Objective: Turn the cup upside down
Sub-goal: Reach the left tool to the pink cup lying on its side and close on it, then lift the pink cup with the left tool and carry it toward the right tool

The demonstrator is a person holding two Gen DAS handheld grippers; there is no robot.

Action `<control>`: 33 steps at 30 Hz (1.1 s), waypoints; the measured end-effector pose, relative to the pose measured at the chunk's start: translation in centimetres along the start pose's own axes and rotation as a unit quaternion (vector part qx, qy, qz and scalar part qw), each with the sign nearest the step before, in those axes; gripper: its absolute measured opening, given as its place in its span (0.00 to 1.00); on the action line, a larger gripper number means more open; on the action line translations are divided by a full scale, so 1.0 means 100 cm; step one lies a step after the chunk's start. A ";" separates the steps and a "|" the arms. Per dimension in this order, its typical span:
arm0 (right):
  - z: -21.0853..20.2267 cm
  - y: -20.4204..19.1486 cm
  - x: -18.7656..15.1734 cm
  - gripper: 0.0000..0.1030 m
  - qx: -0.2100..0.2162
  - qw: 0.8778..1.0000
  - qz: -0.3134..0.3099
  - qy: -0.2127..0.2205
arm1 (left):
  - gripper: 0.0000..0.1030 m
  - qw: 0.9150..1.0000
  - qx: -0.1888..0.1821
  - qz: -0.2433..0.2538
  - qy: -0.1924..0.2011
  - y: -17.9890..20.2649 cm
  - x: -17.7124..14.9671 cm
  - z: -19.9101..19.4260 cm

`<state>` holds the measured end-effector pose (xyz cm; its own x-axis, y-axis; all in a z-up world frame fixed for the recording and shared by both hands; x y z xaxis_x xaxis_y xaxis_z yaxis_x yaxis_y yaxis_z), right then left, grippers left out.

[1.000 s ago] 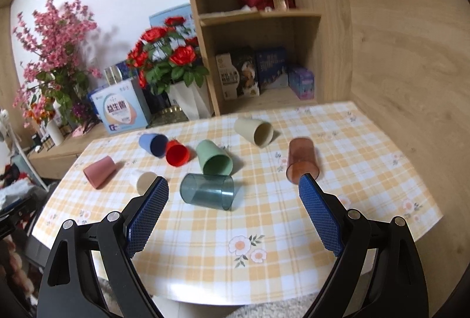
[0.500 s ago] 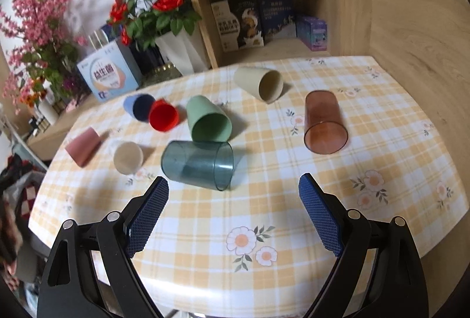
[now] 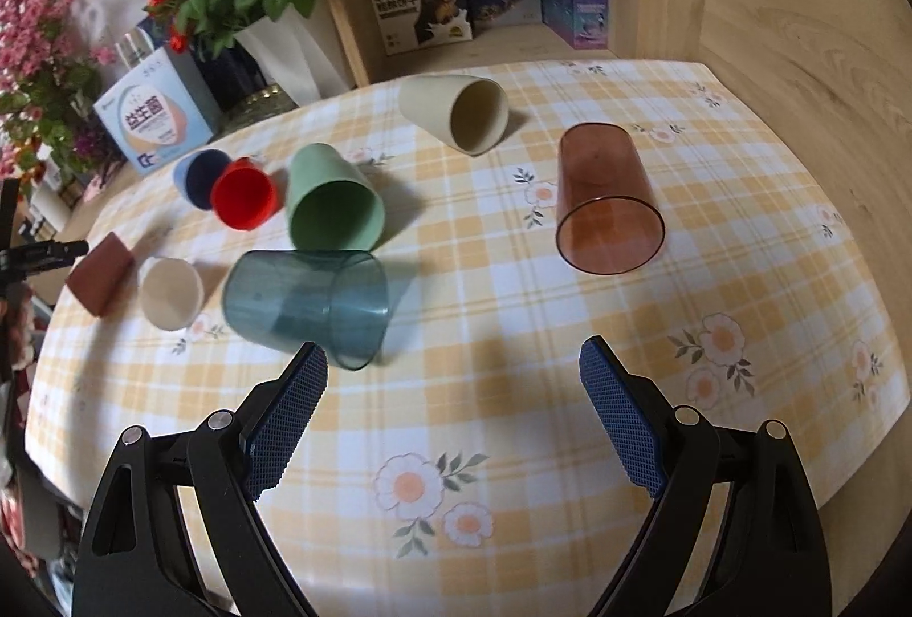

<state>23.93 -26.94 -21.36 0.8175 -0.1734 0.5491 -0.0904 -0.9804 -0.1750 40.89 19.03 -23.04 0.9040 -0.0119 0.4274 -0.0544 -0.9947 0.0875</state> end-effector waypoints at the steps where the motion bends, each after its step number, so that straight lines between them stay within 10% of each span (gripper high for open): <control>1: 0.004 0.002 0.001 0.85 -0.001 1.000 0.004 -0.003 | 0.73 1.000 0.015 0.008 -0.016 -0.003 0.000 0.010; 18: 0.023 -0.009 -0.006 0.85 0.015 0.999 0.001 -0.029 | 0.66 0.990 0.068 -0.024 -0.121 -0.021 -0.016 0.066; 33: -0.011 0.003 -0.003 0.85 0.037 0.998 0.041 0.008 | 0.65 0.991 -0.012 -0.101 -0.085 0.058 -0.109 -0.028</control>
<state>23.03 -27.24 -20.65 0.7999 -0.2542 0.5437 -0.1137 -0.9537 -0.2785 29.50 13.70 -24.66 0.9559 0.1686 0.2404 0.1273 -0.9757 0.1784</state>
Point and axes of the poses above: each gripper's, at about its wrist camera, not at the fingertips, and z roughly the way its jaws point, y to its right, x to its top, the point moved 9 cm from there along z, roughly the way its jaws point, and after that the axes turned 2 degrees about -y, right-handed, at the moved point
